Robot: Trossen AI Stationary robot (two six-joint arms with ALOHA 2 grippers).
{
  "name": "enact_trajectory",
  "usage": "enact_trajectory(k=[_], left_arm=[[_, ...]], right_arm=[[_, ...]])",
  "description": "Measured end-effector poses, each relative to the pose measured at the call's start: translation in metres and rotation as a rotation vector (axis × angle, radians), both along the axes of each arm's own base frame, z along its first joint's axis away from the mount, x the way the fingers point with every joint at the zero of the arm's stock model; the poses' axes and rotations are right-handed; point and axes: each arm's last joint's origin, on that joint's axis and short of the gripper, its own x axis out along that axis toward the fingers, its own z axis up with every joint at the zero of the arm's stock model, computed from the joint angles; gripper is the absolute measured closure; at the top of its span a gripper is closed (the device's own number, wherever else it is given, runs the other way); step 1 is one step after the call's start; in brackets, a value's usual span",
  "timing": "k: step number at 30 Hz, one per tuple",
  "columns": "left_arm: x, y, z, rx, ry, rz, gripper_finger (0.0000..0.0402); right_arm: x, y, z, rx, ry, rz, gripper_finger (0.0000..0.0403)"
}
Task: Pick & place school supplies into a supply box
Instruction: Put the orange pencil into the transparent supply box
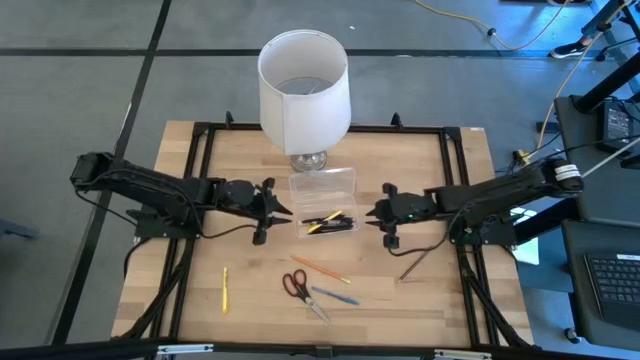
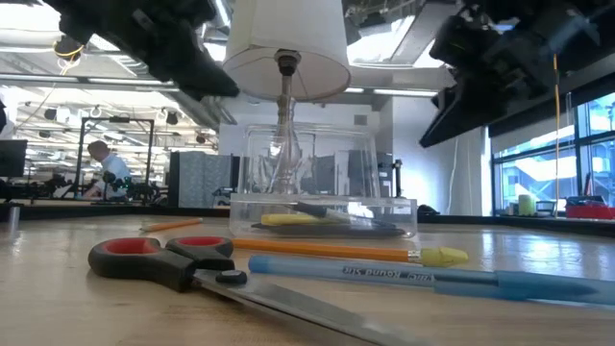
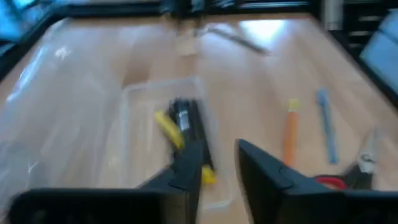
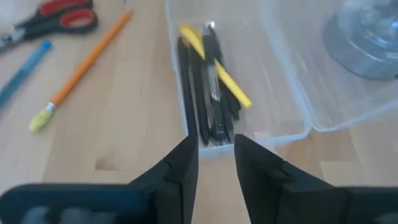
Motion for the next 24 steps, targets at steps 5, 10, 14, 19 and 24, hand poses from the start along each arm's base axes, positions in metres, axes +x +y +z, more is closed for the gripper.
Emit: enact_trajectory(k=[5,10,14,19,24], left_arm=[[0.002,-0.010,0.009,0.125,0.007,0.065,0.0313],[-0.004,-0.017,0.020,0.159,0.149,0.252,0.0313],[-0.009,-0.018,0.019,-0.020,0.174,0.428,0.0313],[-0.019,-0.015,0.004,-0.152,0.283,0.630,0.0313],[-0.024,-0.012,-0.012,-0.215,0.344,0.825,0.0313]], right_arm=[[-0.014,-0.002,-0.001,0.034,-0.084,-0.019,0.0295],[-0.017,-0.002,0.002,0.040,-0.120,-0.021,0.0295],[-0.016,-0.002,0.000,0.038,-0.112,-0.021,0.0295],[-0.016,-0.002,0.000,0.035,-0.107,-0.019,0.0295],[-0.017,-0.002,-0.001,0.034,-0.102,-0.019,0.0295]])
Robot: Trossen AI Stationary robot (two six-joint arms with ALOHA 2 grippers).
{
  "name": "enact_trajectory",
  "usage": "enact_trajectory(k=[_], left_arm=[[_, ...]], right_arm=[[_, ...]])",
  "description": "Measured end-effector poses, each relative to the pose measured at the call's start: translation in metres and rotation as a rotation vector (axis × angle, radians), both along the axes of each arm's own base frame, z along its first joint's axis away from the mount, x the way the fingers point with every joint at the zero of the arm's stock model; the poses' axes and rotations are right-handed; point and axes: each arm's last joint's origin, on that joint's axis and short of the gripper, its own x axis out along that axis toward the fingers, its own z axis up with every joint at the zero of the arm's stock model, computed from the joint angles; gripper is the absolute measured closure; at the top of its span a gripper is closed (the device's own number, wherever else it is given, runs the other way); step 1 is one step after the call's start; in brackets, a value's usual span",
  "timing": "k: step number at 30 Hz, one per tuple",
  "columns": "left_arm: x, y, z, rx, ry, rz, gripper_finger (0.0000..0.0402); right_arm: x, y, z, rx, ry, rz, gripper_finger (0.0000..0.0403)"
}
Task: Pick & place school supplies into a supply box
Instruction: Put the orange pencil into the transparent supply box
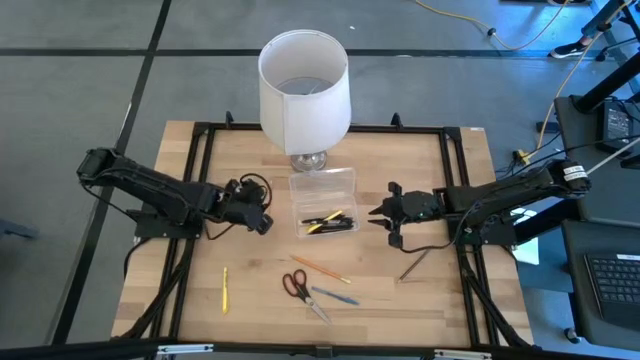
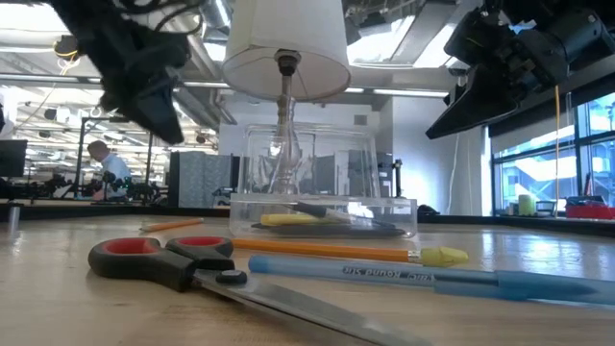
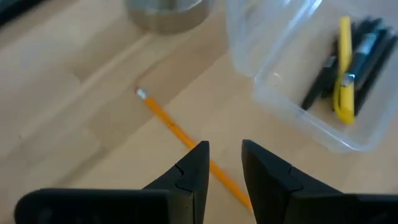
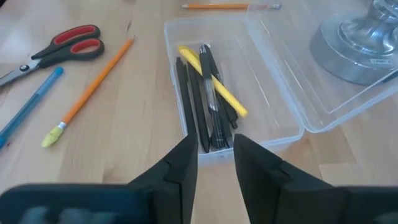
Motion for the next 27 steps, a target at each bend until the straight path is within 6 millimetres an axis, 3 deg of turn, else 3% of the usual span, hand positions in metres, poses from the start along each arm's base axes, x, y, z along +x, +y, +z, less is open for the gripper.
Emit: enact_trajectory(k=[11,27], left_arm=[[0.009,-0.001,-0.037,-0.060,0.101,0.138,0.0313],[0.021,-0.003,-0.059,-0.039,0.169,0.124,0.0304]], right_arm=[[0.000,0.000,0.000,-0.002,0.004,0.002,0.0295],[-0.001,0.000,-0.001,-0.004,0.017,0.002,0.0295]])
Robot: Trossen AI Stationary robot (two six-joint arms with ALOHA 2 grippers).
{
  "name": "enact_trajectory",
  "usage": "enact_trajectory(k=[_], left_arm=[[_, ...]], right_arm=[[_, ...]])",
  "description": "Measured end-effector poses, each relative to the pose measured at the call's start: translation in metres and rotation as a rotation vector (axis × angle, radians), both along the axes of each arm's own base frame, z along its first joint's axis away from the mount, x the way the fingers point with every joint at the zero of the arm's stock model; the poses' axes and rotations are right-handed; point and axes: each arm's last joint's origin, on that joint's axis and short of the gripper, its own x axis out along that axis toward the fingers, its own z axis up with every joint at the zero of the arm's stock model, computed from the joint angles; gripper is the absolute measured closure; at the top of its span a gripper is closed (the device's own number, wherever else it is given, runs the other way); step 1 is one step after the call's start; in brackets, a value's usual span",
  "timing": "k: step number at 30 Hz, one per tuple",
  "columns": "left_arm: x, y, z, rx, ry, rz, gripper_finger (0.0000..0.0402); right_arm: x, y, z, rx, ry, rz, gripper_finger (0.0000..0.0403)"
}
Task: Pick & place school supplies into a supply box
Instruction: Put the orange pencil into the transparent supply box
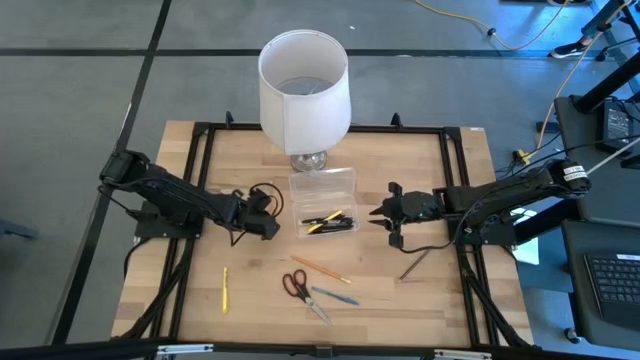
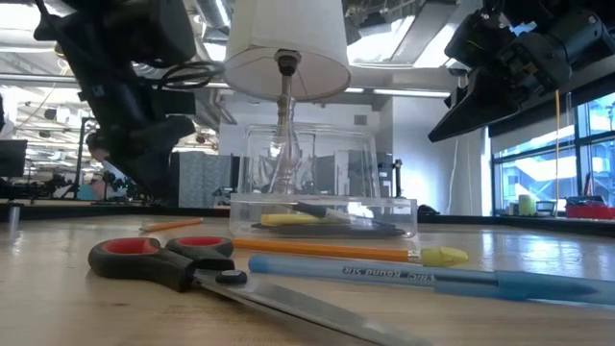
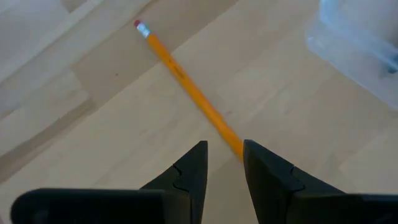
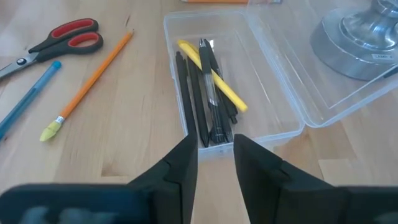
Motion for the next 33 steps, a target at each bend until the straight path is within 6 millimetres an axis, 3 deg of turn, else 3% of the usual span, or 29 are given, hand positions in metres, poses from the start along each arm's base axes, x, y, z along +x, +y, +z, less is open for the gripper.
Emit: enact_trajectory(k=[10,14,23,33], left_arm=[[0.001,0.000,-0.003,-0.014,-0.031,0.081,0.0203],[0.001,-0.001,-0.002,-0.033,-0.074,0.146,0.0181],[0.007,-0.014,-0.014,0.017,-0.178,0.234,0.0183],[0.012,-0.024,-0.049,0.073,-0.217,0.376,0.0197]], right_arm=[[-0.001,0.000,-0.001,-0.001,0.010,0.000,0.0295],[-0.001,0.000,-0.001,-0.001,0.010,0.000,0.0295],[-0.001,0.000,-0.001,-0.001,0.011,0.000,0.0295],[-0.001,0.000,-0.001,-0.001,0.011,0.000,0.0295]])
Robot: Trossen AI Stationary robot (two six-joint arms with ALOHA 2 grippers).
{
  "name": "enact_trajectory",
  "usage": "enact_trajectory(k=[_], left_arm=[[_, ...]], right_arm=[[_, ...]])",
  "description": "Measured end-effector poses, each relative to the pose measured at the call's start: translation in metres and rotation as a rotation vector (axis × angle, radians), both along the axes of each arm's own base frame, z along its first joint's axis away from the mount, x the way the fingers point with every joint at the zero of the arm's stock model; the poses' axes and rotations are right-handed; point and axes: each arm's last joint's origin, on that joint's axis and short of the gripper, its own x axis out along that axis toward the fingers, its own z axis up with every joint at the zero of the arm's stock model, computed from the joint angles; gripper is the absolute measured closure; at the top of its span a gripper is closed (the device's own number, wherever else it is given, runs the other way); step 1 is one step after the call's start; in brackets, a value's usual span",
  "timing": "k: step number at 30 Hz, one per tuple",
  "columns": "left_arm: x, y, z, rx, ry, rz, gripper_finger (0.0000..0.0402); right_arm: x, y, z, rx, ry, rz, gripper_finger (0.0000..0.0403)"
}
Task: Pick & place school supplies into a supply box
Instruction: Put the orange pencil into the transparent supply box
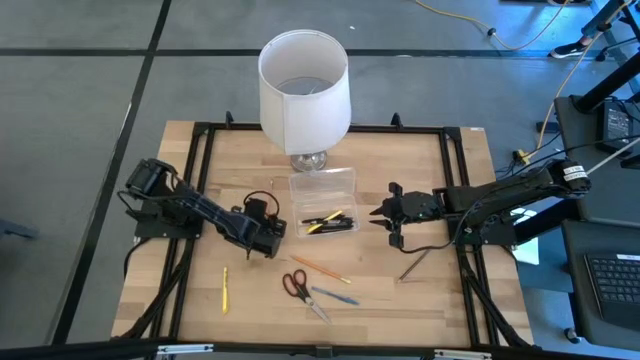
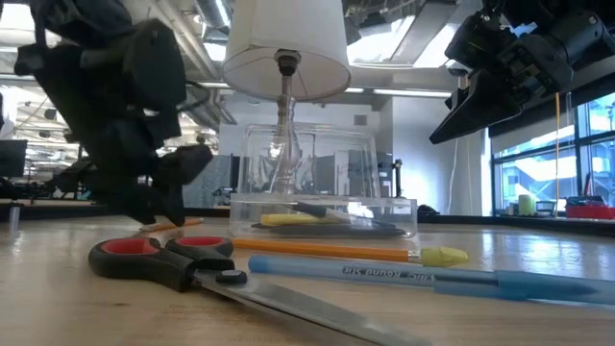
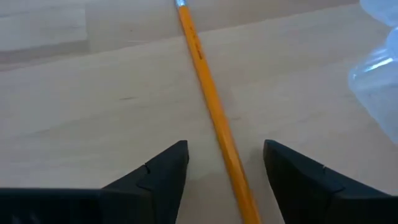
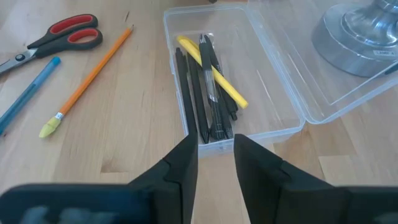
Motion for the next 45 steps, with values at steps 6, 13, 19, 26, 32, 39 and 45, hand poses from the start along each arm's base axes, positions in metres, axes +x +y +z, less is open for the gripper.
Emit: enact_trajectory(k=[6,13,19,26,32,39,45], left_arm=[[-0.001,-0.002,-0.012,0.051,0.058,-0.007,0.0211],[-0.005,-0.004,-0.012,0.097,0.204,-0.158,0.0244],[-0.006,-0.005,-0.011,0.158,0.380,-0.356,0.0279],[-0.008,-0.009,-0.012,0.177,0.436,-0.433,0.0332],[-0.012,-0.018,-0.013,0.172,0.425,-0.455,0.0376],[-0.017,-0.027,-0.013,0.188,0.443,-0.495,0.0393],[-0.025,-0.039,-0.013,0.190,0.423,-0.509,0.0390]], right_arm=[[0.000,0.000,0.000,0.002,0.000,-0.001,0.0295],[0.000,0.000,0.000,0.002,-0.001,-0.002,0.0295],[0.000,0.000,0.000,0.003,-0.001,-0.002,0.0295],[0.000,0.000,0.000,0.003,-0.001,-0.002,0.0295],[0.000,0.000,0.000,0.003,-0.001,-0.002,0.0295],[0.000,0.000,0.000,0.005,-0.002,-0.004,0.0295],[0.000,0.000,0.000,0.005,-0.002,-0.004,0.0295]])
